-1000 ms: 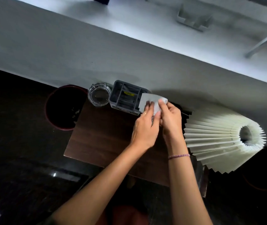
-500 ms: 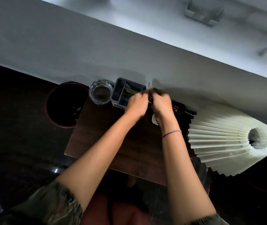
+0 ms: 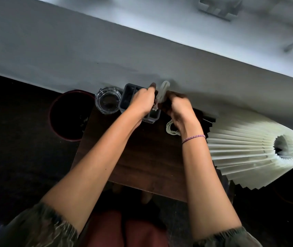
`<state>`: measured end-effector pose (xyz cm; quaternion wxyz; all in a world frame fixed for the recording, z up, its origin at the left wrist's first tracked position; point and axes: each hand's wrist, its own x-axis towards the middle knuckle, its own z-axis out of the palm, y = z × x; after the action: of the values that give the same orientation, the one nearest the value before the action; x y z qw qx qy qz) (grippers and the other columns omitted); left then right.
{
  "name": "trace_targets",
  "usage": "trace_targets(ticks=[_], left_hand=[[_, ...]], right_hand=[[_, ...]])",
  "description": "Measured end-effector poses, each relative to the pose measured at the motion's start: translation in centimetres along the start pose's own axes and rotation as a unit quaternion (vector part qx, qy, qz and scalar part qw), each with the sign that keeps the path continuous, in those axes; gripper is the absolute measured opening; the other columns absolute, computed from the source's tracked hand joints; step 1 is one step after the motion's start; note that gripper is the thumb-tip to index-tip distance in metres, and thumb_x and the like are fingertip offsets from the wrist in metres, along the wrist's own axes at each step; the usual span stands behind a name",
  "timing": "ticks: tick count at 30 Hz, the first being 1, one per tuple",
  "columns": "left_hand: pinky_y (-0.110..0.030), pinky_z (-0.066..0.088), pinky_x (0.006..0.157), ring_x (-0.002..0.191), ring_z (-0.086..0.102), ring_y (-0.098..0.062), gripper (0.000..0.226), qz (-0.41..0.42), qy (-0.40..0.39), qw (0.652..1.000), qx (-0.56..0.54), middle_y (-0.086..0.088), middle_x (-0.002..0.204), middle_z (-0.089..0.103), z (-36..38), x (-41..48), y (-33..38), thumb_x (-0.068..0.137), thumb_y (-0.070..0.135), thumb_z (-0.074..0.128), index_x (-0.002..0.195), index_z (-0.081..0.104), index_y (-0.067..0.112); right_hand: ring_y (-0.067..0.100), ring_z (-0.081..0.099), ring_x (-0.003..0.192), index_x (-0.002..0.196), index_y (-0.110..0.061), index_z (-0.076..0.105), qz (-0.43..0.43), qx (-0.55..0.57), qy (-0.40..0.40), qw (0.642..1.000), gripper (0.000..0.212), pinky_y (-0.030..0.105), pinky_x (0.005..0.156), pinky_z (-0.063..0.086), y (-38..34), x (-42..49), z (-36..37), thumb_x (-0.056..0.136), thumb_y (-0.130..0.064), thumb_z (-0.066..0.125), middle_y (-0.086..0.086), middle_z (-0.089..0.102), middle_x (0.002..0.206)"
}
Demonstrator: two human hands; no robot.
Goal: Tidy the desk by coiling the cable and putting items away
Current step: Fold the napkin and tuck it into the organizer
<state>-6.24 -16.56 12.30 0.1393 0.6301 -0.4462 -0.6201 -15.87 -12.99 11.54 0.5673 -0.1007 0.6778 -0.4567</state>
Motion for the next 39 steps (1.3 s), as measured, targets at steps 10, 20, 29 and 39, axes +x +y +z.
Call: trace_targets(ticks=[10, 20, 29, 39], left_hand=[[-0.030, 0.051, 0.070, 0.100, 0.062, -0.024, 0.045, -0.067, -0.058, 0.995, -0.049, -0.009, 0.109, 0.065, 0.0, 1.1, 0.5, 0.097, 0.040, 0.027, 0.093, 0.062, 0.011], [-0.038, 0.053, 0.066, 0.062, 0.057, -0.024, 0.044, -0.072, -0.108, 0.991, -0.017, -0.010, 0.071, 0.057, -0.3, 1.4, 1.3, 0.098, 0.039, 0.028, 0.081, 0.056, 0.010], [-0.031, 0.052, 0.067, 0.057, 0.056, -0.020, 0.037, -0.043, -0.112, 0.991, 0.059, -0.006, 0.067, 0.058, -0.5, 1.9, 1.5, 0.096, 0.032, 0.032, 0.073, 0.054, 0.014], [-0.025, 0.047, 0.058, 0.056, 0.054, -0.017, 0.039, -0.071, -0.084, 0.991, 0.079, -0.005, 0.064, 0.056, 0.6, 2.3, 0.2, 0.097, 0.030, 0.029, 0.068, 0.050, 0.013]], right_hand=[[0.033, 0.061, 0.099, 0.121, -0.003, 0.051, 0.072, -0.014, 0.006, 0.997, 0.039, 0.045, 0.077, 0.054, -0.1, 0.1, 0.3, 0.097, -0.033, 0.039, 0.018, 0.060, 0.116], [0.030, 0.058, 0.073, 0.105, 0.001, 0.055, 0.042, -0.019, -0.014, 0.999, 0.027, 0.038, 0.067, 0.051, -1.4, 0.2, 0.7, 0.097, -0.014, 0.034, 0.014, 0.060, 0.079], [0.025, 0.056, 0.063, 0.092, 0.002, 0.054, 0.074, 0.023, -0.012, 0.997, 0.029, 0.031, 0.050, 0.053, -1.2, 0.8, 0.3, 0.098, -0.014, 0.031, 0.016, 0.057, 0.075], [0.024, 0.050, 0.060, 0.082, -0.008, 0.057, 0.101, -0.001, 0.027, 0.994, 0.026, 0.032, 0.057, 0.038, 1.9, 2.2, 0.9, 0.096, -0.016, 0.036, 0.013, 0.055, 0.073]])
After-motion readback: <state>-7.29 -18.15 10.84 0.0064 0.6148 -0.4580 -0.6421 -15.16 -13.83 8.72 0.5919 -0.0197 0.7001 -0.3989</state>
